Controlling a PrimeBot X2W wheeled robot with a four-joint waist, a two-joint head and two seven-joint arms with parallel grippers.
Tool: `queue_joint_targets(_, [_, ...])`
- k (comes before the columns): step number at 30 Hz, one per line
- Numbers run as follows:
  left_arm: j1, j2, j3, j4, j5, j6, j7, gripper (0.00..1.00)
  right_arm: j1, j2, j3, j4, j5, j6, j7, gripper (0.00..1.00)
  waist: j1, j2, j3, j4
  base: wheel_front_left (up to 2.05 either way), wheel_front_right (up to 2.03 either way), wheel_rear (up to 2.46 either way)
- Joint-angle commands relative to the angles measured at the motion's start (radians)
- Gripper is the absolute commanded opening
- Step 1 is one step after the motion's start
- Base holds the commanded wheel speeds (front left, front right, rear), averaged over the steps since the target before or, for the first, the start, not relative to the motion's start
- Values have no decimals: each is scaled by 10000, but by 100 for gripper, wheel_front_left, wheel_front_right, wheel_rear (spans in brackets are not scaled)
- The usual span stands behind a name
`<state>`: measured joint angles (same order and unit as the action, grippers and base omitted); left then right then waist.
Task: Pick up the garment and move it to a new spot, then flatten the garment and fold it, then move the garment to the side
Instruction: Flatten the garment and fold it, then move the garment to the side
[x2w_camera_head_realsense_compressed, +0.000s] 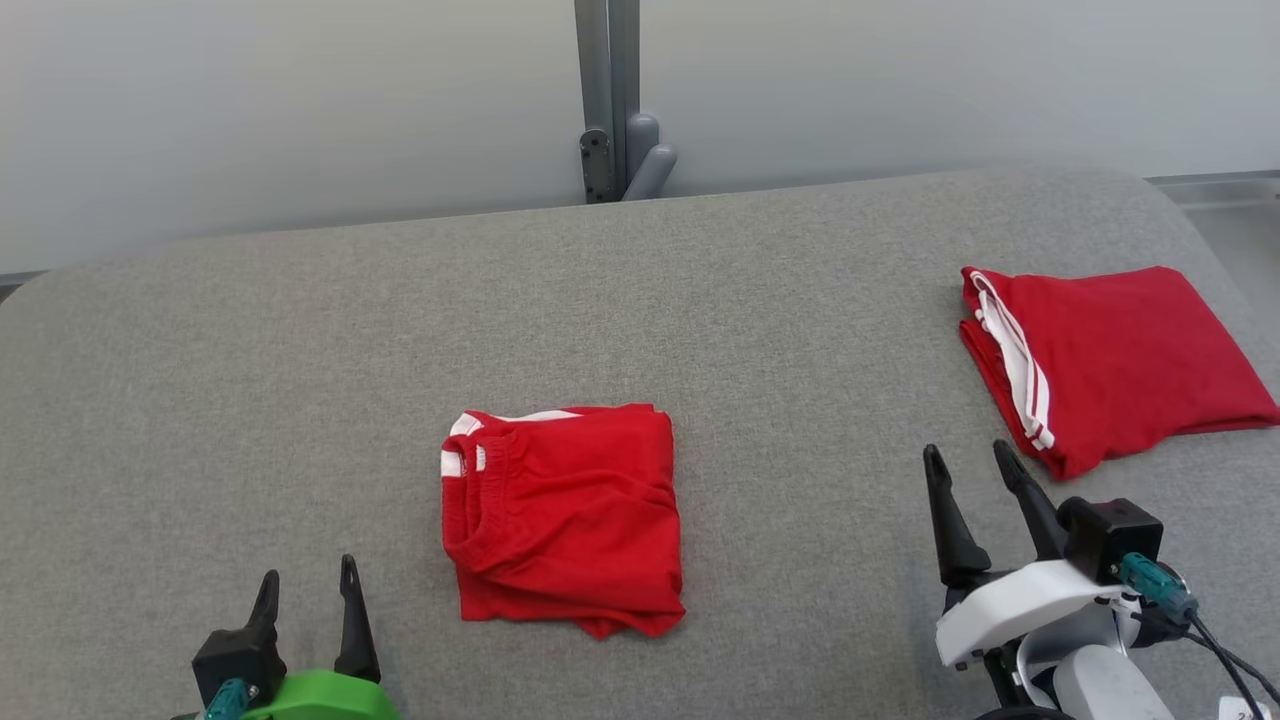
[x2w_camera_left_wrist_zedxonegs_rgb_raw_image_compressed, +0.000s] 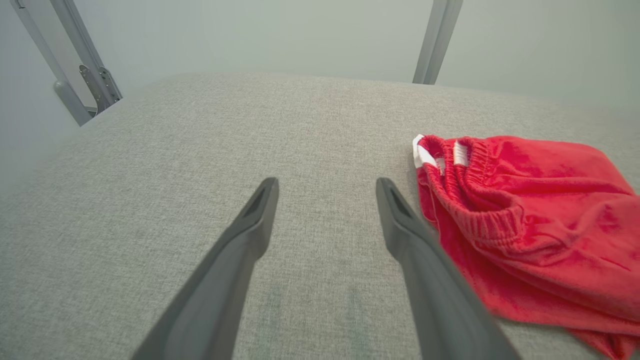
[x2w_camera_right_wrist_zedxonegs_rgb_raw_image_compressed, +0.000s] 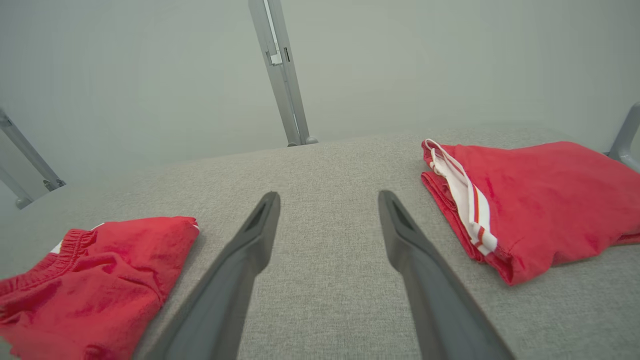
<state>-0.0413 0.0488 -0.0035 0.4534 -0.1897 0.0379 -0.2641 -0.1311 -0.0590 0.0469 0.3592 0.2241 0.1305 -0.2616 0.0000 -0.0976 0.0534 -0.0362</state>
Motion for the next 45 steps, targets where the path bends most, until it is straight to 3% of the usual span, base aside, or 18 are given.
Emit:
queue_joint_targets(1, [233, 38, 28, -53, 64, -37, 9, 100, 200, 37, -7, -55, -81, 0, -24, 100, 0, 2, -53, -49, 0, 0, 0])
queue_joint_targets(29, [653, 39, -147, -173, 106, -34, 9, 100, 844, 70, 277, -344, -204, -1, -25, 100, 0, 2, -137, 220, 0, 0, 0])
queue_joint_targets(35, [450, 39, -363, -207, 114, -11, 9, 100, 733, 73, 425, -373, -498, -1, -25, 100, 0, 2, 183, 792, 0, 0, 0])
queue_joint_targets(45, [239, 36, -749, -4, 160, -89, 9, 100, 309, 69, 1018, 125, -818, -1, -25, 100, 0, 2, 473, 2537, 0, 0, 0])
